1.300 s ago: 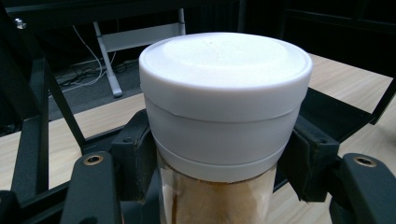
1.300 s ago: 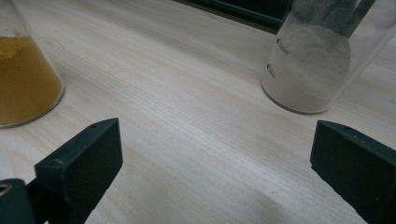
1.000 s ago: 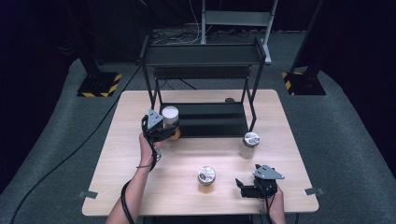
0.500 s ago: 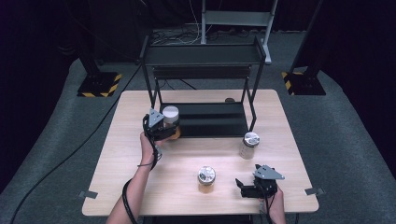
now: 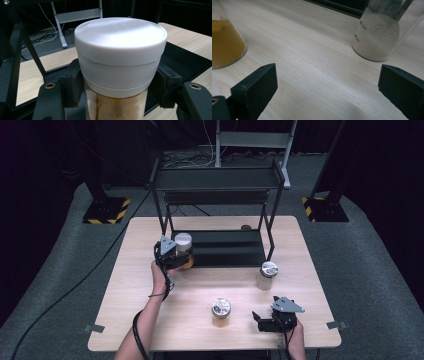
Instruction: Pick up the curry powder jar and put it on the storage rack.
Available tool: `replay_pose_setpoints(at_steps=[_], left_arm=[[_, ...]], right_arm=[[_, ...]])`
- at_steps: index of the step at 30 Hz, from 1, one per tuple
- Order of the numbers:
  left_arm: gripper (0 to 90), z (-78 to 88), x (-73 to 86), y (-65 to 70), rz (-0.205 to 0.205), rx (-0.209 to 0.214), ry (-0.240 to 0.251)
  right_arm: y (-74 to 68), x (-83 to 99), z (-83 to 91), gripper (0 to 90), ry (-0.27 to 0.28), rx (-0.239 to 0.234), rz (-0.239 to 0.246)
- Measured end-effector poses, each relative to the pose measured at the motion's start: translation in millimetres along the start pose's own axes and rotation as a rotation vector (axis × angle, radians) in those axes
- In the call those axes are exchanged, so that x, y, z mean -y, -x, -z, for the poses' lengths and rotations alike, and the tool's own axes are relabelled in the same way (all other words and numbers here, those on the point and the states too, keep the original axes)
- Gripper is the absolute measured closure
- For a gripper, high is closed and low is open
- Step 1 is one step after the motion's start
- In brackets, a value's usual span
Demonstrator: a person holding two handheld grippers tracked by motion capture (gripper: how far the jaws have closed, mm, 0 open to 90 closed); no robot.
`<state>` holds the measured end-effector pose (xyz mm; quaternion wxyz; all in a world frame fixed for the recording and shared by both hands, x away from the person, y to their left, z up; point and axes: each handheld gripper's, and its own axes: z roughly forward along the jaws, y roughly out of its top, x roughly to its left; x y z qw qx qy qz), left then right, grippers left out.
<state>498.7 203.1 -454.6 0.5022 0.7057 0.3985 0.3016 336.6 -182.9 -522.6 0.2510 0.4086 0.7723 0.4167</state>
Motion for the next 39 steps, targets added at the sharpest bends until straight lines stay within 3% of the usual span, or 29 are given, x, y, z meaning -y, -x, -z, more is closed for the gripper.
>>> replay_pose_setpoints(at_steps=[39], left_arm=[[35.0, -28.9, 2.8, 5.8, 0.017, -0.028, -0.010]], right_arm=[[0.1, 0.1, 0.2, 1.8, 0.001, -0.004, 0.000]])
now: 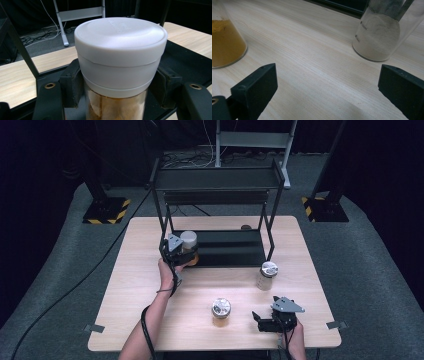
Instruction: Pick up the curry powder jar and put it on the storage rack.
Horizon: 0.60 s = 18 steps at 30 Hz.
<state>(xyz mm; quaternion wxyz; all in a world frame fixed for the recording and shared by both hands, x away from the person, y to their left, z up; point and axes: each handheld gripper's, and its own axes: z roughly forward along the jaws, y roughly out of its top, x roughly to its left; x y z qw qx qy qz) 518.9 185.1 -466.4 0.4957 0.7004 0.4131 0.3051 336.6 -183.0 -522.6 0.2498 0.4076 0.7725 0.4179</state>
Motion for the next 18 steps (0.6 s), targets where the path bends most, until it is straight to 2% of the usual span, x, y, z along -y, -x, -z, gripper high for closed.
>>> replay_pose_setpoints(at_steps=[18], left_arm=[[35.0, -8.9, 3.9, -1.2, 0.019, -0.010, 0.002]], right_arm=[[-0.1, 0.2, 0.4, 1.7, 0.006, 0.001, 0.000]])
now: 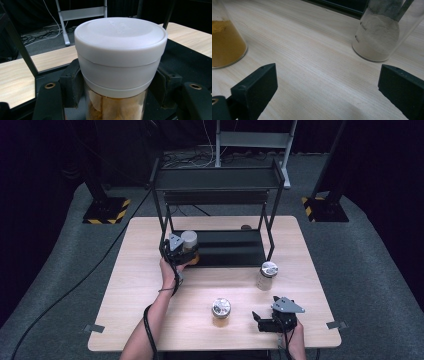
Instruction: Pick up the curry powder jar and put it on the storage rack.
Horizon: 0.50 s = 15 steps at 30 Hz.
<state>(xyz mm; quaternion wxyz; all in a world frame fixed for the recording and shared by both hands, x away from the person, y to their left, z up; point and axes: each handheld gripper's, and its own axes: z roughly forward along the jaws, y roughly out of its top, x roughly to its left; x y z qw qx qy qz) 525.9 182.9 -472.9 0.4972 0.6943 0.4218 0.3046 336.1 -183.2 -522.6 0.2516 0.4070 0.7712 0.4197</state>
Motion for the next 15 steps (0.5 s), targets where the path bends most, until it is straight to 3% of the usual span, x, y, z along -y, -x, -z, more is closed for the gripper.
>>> replay_pose_setpoints(at_steps=[15], left_arm=[[34.9, -1.7, 4.4, 2.1, 0.002, -0.007, 0.031]], right_arm=[[-0.4, 0.1, 0.3, 1.7, 0.003, 0.005, 0.003]])
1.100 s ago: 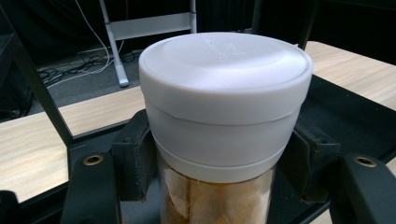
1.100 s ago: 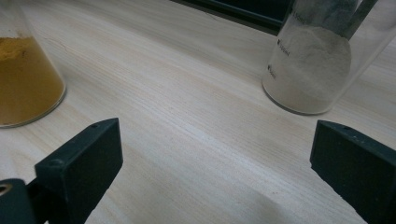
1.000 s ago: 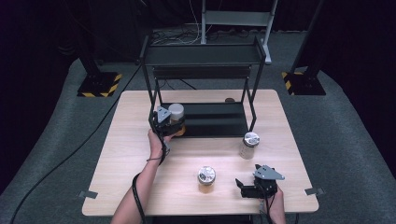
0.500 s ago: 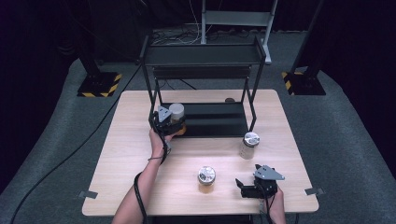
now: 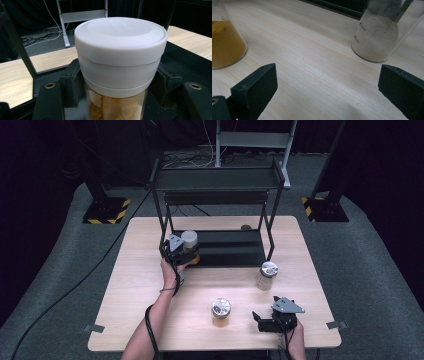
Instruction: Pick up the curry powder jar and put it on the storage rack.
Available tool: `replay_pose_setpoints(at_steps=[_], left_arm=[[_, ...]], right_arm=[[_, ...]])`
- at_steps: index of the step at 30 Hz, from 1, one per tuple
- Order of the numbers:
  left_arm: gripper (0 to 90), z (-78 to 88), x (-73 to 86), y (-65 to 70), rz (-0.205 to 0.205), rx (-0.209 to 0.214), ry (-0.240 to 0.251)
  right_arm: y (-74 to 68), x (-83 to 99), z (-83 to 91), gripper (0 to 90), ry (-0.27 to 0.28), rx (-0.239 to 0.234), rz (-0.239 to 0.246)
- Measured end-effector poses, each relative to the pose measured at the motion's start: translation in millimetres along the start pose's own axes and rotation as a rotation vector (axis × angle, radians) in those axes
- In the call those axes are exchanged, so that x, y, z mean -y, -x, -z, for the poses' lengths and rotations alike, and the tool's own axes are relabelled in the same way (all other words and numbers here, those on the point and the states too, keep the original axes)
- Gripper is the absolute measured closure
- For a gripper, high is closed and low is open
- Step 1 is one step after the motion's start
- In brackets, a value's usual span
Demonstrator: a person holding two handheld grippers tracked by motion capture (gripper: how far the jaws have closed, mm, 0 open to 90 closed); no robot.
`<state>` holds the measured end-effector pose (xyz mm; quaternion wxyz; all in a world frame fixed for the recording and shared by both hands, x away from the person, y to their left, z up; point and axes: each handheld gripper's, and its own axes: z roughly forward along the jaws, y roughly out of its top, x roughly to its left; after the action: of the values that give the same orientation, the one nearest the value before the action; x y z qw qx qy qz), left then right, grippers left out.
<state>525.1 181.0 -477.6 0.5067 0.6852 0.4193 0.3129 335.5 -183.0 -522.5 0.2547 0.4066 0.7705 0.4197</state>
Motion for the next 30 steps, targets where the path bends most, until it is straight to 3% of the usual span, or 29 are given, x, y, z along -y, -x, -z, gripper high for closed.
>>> replay_pose_setpoints(at_steps=[30], left_arm=[[34.3, 1.2, -3.3, 2.5, 0.023, -0.027, -0.033]], right_arm=[[-0.3, 0.1, 0.2, 1.7, 0.002, 0.004, 0.002]])
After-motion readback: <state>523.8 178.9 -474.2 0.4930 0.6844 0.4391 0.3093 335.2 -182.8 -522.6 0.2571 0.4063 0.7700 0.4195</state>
